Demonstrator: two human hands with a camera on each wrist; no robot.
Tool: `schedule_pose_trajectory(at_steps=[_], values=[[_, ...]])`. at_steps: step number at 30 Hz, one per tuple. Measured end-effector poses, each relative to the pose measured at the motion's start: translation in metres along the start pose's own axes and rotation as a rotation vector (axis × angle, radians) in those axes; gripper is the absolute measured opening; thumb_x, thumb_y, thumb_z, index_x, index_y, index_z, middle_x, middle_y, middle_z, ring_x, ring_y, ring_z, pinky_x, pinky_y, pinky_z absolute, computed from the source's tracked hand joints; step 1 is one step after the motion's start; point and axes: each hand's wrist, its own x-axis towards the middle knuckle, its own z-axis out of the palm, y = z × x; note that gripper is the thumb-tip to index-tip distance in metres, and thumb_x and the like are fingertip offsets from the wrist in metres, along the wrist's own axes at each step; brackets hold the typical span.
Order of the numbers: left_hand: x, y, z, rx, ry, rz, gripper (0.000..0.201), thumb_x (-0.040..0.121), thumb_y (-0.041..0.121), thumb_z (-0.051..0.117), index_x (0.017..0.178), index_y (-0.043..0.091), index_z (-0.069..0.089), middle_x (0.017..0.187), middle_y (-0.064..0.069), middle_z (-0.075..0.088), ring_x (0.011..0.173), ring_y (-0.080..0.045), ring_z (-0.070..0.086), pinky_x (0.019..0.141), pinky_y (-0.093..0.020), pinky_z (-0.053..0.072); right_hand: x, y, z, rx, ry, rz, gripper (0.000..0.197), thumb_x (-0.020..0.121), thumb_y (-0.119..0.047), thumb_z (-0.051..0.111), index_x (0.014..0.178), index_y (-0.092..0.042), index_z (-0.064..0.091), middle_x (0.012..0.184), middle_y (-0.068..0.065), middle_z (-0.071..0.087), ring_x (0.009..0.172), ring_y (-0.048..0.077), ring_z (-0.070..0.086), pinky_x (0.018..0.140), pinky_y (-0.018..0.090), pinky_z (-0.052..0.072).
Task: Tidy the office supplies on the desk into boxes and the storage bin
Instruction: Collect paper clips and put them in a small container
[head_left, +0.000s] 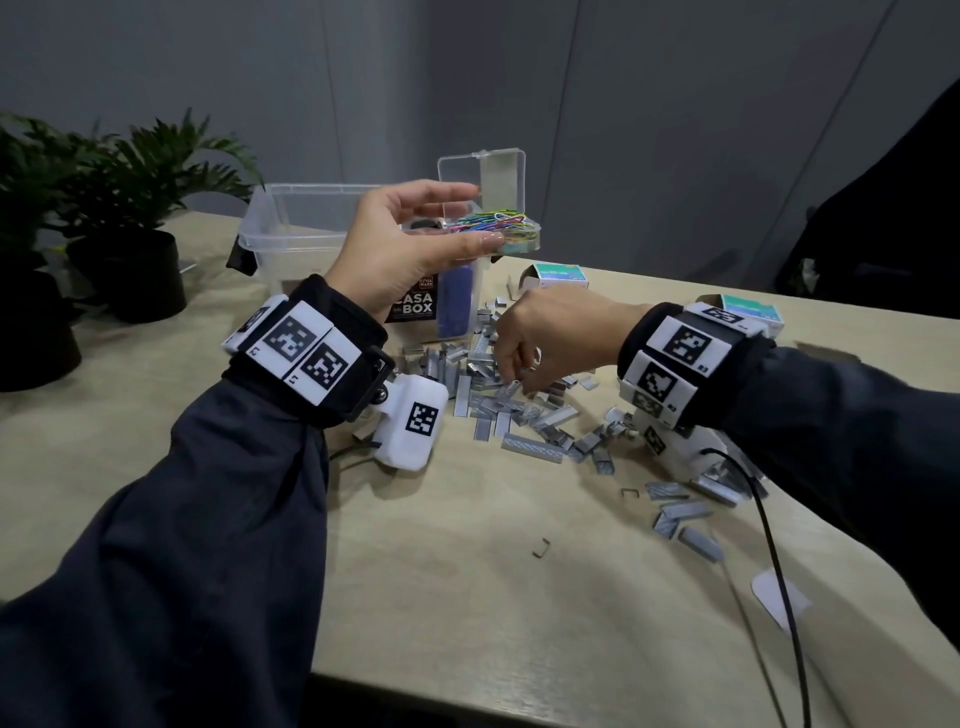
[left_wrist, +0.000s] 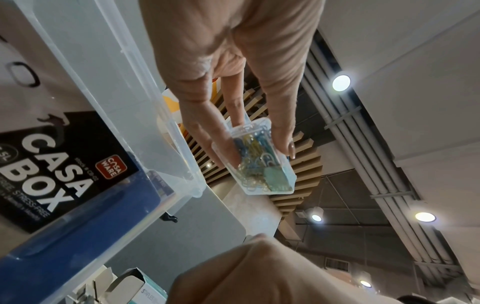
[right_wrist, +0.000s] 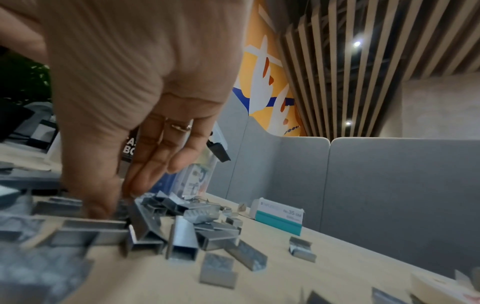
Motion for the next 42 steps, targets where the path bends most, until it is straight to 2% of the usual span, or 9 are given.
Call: schedule_pose_trajectory(at_steps=[10, 14, 18, 26, 31, 34, 37, 40, 42], values=[[-0.001, 0.002, -0.002, 0.005, -0.02, 0.006, 0.057, 0.059, 0.024, 0.087, 0.112, 0.013, 0.069, 0.117, -0.01, 0.067, 0.108, -0.023, 0.066, 0.085, -0.039, 0.058, 0.005, 0.003, 0.008, 0.161, -0.079, 0.041, 0.015, 0.071, -0.021, 0.081, 0.07, -0.028, 0.068, 0.07, -0.014, 0.067, 0.061, -0.004, 0.055, 0.053, 0.017, 0.037], [0.001, 0.0, -0.003, 0.001, -0.016, 0.004, 0.055, 0.06, 0.02, 0.088, 0.111, 0.012, 0.069, 0.117, -0.011, 0.066, 0.106, -0.024, 0.067, 0.085, -0.038, 0.058, 0.005, 0.008, 0.011, 0.249, -0.095, 0.102, 0.022, 0.071, -0.024, 0.084, 0.072, -0.019, 0.063, 0.066, -0.008, 0.061, 0.058, 0.005, 0.052, 0.053, 0.016, 0.037], [0.002, -0.004, -0.002, 0.023, -0.009, 0.008, 0.058, 0.053, 0.031, 0.093, 0.106, 0.019, 0.073, 0.112, -0.006, 0.069, 0.108, -0.026, 0.066, 0.091, -0.044, 0.055, 0.002, 0.016, 0.007, 0.38, -0.133, 0.177, 0.026, 0.073, -0.019, 0.083, 0.065, -0.022, 0.058, 0.063, -0.006, 0.06, 0.057, 0.01, 0.053, 0.056, 0.02, 0.042], [0.002, -0.004, -0.001, 0.03, -0.02, 0.018, 0.062, 0.049, 0.035, 0.091, 0.106, 0.02, 0.073, 0.112, -0.006, 0.069, 0.105, -0.025, 0.068, 0.091, -0.045, 0.055, -0.016, 0.03, -0.018, 0.822, 0.02, 0.293, 0.007, 0.089, -0.01, 0.069, 0.09, -0.015, 0.063, 0.079, 0.001, 0.071, 0.067, 0.005, 0.064, 0.054, 0.017, 0.047], [0.004, -0.007, -0.001, 0.019, -0.009, 0.021, 0.057, 0.051, 0.033, 0.092, 0.104, 0.022, 0.074, 0.111, -0.006, 0.069, 0.106, -0.027, 0.067, 0.089, -0.046, 0.056, -0.031, 0.034, -0.019, 1.102, 0.156, 0.387, 0.013, 0.094, -0.012, 0.063, 0.083, -0.016, 0.056, 0.078, -0.007, 0.069, 0.073, 0.005, 0.068, 0.057, 0.016, 0.045], [0.005, -0.008, -0.002, 0.01, -0.009, 0.02, 0.056, 0.051, 0.031, 0.093, 0.104, 0.021, 0.074, 0.111, -0.007, 0.069, 0.107, -0.028, 0.066, 0.09, -0.046, 0.055, -0.038, 0.038, -0.016, 1.372, 0.173, 0.435, 0.014, 0.095, -0.011, 0.06, 0.082, -0.016, 0.056, 0.071, -0.009, 0.063, 0.063, 0.004, 0.056, 0.05, 0.014, 0.041], [0.004, -0.008, -0.002, 0.012, -0.027, 0.012, 0.058, 0.052, 0.03, 0.094, 0.105, 0.02, 0.074, 0.112, -0.006, 0.069, 0.108, -0.026, 0.066, 0.09, -0.046, 0.055, -0.043, 0.038, -0.015, 1.535, 0.189, 0.47, 0.014, 0.096, -0.004, 0.054, 0.085, -0.013, 0.055, 0.079, -0.003, 0.057, 0.056, 0.004, 0.043, 0.044, 0.011, 0.034], [0.004, -0.008, -0.001, 0.018, -0.022, 0.016, 0.059, 0.05, 0.033, 0.093, 0.105, 0.02, 0.074, 0.111, -0.003, 0.07, 0.108, -0.025, 0.066, 0.091, -0.046, 0.054, -0.045, 0.042, -0.013, 1.613, 0.192, 0.581, 0.015, 0.097, -0.002, 0.05, 0.111, -0.004, 0.055, 0.075, -0.001, 0.05, 0.049, 0.004, 0.036, 0.038, 0.009, 0.026], [0.004, -0.008, -0.001, 0.017, -0.019, 0.016, 0.058, 0.051, 0.033, 0.093, 0.105, 0.02, 0.074, 0.111, -0.004, 0.07, 0.108, -0.024, 0.066, 0.091, -0.046, 0.054, -0.045, 0.045, -0.013, 1.712, 0.163, 0.669, 0.018, 0.098, -0.011, 0.052, 0.115, -0.004, 0.053, 0.065, -0.005, 0.037, 0.045, 0.004, 0.029, 0.033, 0.009, 0.02]])
